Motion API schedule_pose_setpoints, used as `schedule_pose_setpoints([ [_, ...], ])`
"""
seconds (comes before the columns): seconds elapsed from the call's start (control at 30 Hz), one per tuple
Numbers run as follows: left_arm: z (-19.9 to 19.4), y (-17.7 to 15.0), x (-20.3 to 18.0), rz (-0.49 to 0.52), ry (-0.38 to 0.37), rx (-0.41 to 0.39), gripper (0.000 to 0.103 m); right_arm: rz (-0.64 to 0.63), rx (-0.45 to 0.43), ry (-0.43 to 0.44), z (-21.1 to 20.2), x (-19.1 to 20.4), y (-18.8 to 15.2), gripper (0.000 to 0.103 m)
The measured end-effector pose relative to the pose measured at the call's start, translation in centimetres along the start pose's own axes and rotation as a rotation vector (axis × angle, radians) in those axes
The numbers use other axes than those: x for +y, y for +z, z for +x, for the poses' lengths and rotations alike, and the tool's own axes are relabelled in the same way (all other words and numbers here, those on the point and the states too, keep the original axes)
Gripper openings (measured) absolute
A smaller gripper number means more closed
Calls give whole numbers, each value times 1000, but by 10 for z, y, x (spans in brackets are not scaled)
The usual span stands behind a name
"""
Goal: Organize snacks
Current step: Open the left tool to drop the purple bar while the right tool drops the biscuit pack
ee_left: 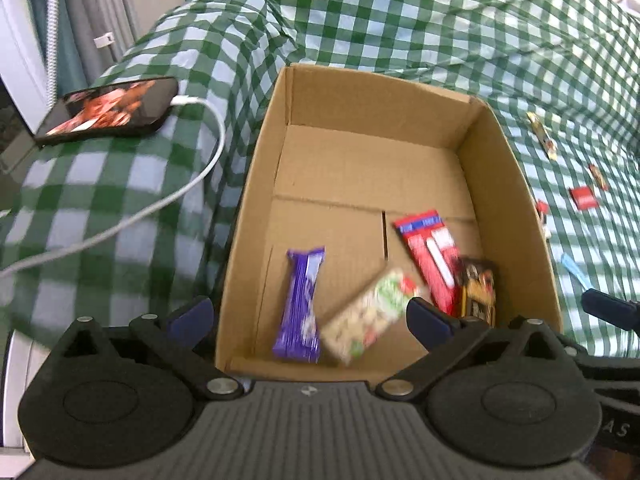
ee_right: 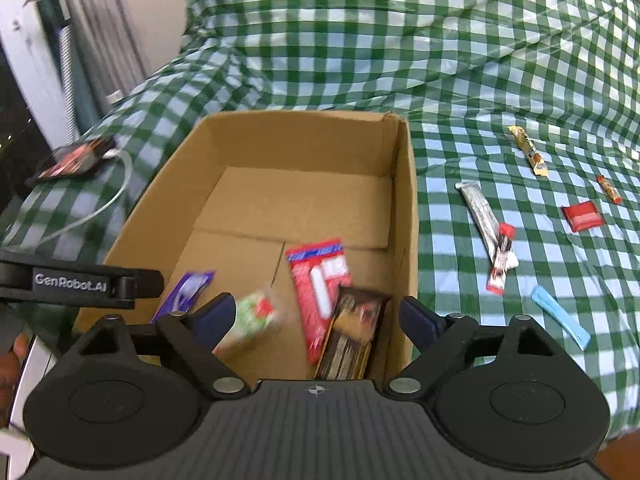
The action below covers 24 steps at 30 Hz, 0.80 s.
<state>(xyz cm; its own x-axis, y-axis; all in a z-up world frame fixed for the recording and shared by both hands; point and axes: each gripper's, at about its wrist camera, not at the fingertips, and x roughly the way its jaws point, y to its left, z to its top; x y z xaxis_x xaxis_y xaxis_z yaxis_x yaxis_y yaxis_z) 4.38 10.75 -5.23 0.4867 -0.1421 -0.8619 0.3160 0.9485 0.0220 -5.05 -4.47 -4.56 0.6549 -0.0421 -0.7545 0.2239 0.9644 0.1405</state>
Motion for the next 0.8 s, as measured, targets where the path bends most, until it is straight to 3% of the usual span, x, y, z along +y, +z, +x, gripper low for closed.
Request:
schedule_pose_setpoints([
  [0.27,-51,-52,-8,12,13,-56,103,-5,-65,-20,-63,15,-39,97],
  [0.53,-97,-79,-17,27,37,-173,103,-11,-165,-27,-107,19,-65,99],
  [0.8,-122,-99,-20,26,41,-214,103,-26,-227,-21,-135,23,-80,99],
])
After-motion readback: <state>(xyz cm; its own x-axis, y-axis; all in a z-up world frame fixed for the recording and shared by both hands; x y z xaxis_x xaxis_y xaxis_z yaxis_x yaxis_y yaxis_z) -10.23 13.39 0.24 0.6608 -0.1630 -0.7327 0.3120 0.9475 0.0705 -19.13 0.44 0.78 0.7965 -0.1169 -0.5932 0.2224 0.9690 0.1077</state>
